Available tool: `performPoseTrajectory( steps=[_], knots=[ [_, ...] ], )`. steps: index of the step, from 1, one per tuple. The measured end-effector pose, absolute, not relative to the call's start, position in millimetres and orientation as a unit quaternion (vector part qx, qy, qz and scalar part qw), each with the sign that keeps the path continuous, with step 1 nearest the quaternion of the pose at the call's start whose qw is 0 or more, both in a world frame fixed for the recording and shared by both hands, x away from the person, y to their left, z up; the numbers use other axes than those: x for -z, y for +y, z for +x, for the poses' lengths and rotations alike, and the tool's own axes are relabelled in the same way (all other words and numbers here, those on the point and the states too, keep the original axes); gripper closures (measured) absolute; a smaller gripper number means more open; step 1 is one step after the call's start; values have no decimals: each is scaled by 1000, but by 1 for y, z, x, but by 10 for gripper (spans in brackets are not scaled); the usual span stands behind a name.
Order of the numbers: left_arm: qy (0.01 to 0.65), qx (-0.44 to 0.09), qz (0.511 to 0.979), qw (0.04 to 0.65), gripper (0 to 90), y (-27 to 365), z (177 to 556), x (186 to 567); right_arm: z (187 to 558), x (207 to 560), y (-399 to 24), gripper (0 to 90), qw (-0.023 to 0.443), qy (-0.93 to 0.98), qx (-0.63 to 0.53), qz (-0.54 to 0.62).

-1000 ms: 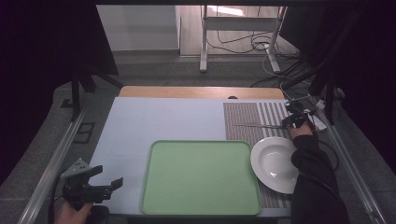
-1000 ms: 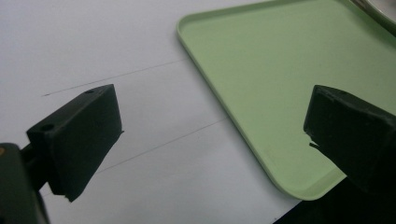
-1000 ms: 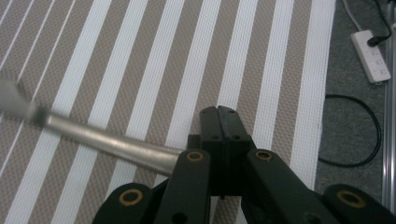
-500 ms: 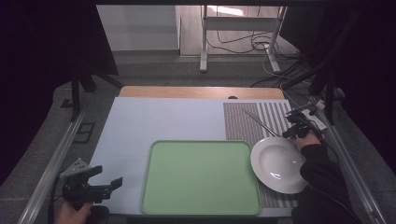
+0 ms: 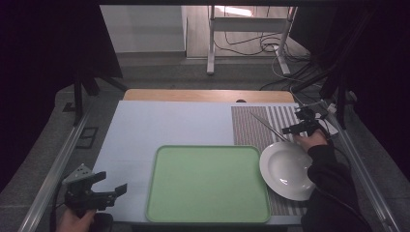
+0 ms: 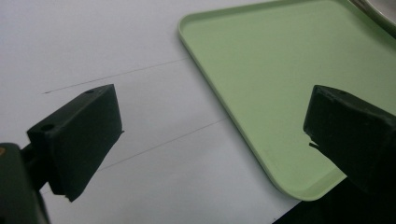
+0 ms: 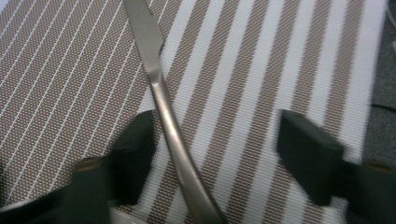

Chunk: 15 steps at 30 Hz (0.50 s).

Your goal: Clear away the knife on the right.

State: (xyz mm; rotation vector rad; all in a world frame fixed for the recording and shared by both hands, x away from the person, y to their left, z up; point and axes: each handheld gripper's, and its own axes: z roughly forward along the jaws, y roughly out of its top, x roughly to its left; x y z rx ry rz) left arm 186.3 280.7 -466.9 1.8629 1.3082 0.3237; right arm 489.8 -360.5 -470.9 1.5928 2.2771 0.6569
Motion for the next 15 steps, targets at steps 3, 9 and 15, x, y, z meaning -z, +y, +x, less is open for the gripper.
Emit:
performPoseTrajectory(
  steps=[3, 9, 15],
  knots=[
    [519, -128, 739, 409, 42, 281, 186, 467, 495, 475, -352, 66, 140, 796, -210, 549],
    [520, -127, 738, 409, 44, 281, 187, 467, 503, 481, -340, 0, 133, 809, -195, 538],
    [521, -127, 738, 409, 46, 281, 187, 467, 514, 494, -332, 64, 118, 827, -156, 527]
  ],
)
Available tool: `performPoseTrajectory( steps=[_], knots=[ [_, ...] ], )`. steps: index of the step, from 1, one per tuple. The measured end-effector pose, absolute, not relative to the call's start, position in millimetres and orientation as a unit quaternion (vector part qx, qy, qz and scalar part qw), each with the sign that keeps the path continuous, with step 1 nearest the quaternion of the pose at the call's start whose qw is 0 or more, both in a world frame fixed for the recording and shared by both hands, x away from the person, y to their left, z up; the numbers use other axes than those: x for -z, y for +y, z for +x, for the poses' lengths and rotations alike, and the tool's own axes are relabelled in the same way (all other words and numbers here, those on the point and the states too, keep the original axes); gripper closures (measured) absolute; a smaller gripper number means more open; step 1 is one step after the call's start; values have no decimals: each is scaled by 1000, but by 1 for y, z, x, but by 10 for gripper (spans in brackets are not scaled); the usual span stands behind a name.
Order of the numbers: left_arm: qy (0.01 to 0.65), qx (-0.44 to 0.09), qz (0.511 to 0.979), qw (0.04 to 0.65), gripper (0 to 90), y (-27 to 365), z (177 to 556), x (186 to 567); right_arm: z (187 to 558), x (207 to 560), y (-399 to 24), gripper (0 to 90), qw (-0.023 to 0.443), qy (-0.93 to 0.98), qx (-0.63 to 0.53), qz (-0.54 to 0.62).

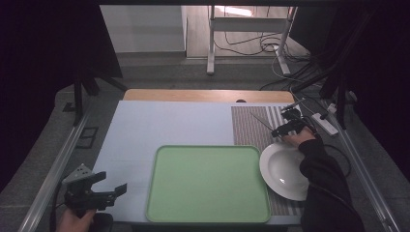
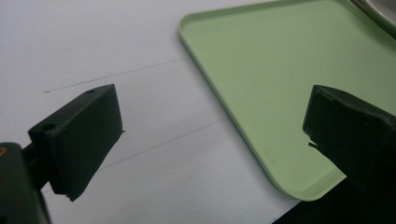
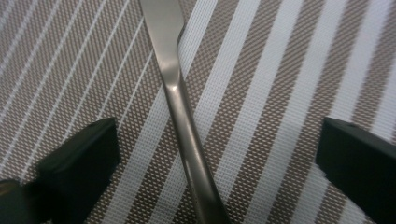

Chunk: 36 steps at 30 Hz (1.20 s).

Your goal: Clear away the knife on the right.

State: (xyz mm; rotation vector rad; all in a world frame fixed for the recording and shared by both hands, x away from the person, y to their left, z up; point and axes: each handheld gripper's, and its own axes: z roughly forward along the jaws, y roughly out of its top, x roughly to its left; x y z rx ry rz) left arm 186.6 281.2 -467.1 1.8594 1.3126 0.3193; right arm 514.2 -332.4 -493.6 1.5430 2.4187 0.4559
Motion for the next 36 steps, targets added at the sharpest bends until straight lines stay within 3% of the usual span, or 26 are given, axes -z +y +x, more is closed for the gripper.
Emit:
performPoseTrajectory(
  steps=[2, 5, 6, 7, 8, 9, 10, 11, 13, 14, 24, 36],
  knots=[
    [522, -126, 738, 409, 46, 281, 187, 467, 517, 498, -333, 107, 111, 830, -151, 526],
    [523, -125, 738, 407, 49, 281, 187, 467, 518, 496, -333, 275, 120, 834, -157, 515],
    [523, -125, 739, 406, 49, 281, 187, 467, 518, 496, -333, 275, 120, 834, -157, 515],
    [523, -125, 739, 406, 50, 281, 187, 467, 516, 495, -334, 376, 122, 842, -163, 500],
    [523, -125, 739, 405, 50, 281, 187, 467, 516, 495, -334, 376, 122, 842, -163, 500],
    [523, -126, 740, 404, 51, 281, 187, 467, 515, 494, -332, 495, 119, 849, -167, 488],
    [523, -126, 740, 404, 51, 281, 187, 467, 515, 494, -332, 495, 119, 849, -167, 488],
    [523, -126, 740, 404, 51, 281, 187, 467, 513, 492, -328, 707, 113, 859, -169, 471],
    [523, -126, 740, 404, 52, 281, 187, 467, 513, 491, -327, 732, 112, 863, -169, 463],
    [522, -127, 740, 404, 52, 281, 187, 467, 512, 491, -325, 794, 109, 867, -168, 456],
    [522, -128, 740, 405, 53, 281, 187, 467, 515, 489, -329, 808, 89, 859, -172, 474],
    [521, -129, 741, 404, 54, 280, 186, 467, 512, 473, -352, 809, 109, 839, -192, 497]
  ],
)
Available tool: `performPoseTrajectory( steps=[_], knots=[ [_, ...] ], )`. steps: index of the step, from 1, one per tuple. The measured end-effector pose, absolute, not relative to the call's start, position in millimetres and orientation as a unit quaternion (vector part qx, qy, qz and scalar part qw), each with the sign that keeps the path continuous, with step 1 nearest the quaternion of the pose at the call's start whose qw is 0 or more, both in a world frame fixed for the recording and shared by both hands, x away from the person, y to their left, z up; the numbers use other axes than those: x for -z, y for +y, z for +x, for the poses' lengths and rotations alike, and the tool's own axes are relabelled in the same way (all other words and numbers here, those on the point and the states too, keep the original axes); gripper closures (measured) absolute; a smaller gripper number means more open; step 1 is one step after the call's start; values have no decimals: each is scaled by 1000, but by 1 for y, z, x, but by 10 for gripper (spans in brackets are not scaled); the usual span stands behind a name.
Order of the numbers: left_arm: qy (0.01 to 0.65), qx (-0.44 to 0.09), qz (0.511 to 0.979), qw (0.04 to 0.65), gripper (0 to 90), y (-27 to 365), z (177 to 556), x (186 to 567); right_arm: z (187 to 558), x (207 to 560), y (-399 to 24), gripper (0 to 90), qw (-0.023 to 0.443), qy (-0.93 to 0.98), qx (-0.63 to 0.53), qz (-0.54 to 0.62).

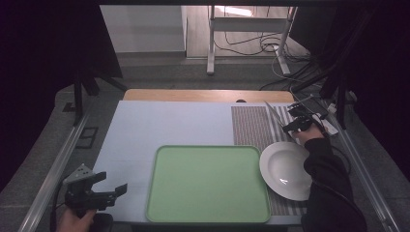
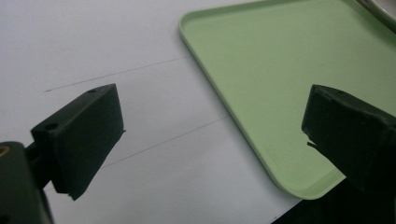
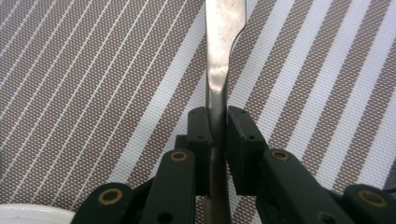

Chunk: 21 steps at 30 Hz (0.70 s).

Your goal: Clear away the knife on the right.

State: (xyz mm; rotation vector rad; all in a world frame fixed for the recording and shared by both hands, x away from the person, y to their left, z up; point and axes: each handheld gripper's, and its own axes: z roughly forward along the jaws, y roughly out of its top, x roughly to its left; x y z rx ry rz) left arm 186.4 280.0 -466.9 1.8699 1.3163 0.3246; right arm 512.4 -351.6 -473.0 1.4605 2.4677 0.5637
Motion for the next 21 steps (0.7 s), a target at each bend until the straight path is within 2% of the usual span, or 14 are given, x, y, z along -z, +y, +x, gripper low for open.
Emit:
performPoseTrajectory(
  steps=[21],
  knots=[
    [520, -129, 741, 404, 54, 280, 186, 467, 509, 454, -351, 813, 116, 825, -229, 504]
  ],
)
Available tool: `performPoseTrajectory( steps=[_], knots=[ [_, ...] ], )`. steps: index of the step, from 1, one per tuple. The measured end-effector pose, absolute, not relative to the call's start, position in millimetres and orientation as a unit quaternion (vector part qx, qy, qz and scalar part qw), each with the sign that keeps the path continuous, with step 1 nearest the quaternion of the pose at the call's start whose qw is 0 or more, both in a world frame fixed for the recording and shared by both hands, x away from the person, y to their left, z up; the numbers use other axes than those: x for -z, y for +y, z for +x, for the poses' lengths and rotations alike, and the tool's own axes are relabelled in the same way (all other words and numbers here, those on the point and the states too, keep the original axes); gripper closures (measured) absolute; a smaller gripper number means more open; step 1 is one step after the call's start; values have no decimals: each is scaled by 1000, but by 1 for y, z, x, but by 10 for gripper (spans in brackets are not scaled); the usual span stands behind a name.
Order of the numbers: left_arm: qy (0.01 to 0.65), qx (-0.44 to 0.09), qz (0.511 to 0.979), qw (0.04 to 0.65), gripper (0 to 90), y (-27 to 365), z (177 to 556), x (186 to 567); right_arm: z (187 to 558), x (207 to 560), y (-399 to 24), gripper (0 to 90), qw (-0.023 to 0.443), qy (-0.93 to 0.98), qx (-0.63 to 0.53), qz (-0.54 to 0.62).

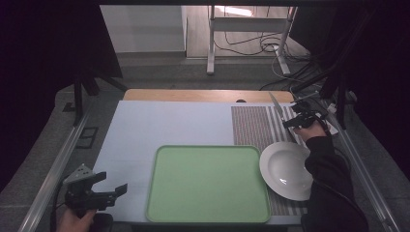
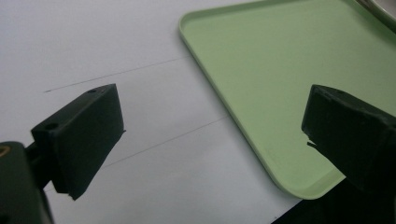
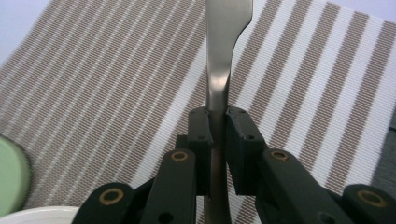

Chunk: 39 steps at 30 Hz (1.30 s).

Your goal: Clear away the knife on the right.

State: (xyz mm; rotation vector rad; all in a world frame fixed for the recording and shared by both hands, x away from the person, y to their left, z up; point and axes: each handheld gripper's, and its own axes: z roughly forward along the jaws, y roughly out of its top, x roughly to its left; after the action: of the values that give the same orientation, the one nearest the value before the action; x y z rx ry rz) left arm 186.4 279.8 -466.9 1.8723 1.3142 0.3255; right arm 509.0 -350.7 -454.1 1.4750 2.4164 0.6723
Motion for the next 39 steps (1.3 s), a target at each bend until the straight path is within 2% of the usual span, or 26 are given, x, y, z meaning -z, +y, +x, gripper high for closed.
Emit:
performPoseTrajectory(
  steps=[11, 25, 32, 39],
  knots=[
    [520, -129, 741, 404, 54, 280, 186, 467, 508, 448, -328, 812, 105, 825, -272, 484],
    [519, -130, 743, 403, 55, 280, 186, 467, 499, 445, -281, 812, 67, 832, -322, 446],
    [518, -131, 743, 403, 54, 279, 186, 467, 482, 440, -246, 812, 45, 845, -337, 412],
    [518, -131, 743, 402, 54, 279, 186, 467, 462, 440, -232, 812, 35, 852, -340, 396]
  ],
)
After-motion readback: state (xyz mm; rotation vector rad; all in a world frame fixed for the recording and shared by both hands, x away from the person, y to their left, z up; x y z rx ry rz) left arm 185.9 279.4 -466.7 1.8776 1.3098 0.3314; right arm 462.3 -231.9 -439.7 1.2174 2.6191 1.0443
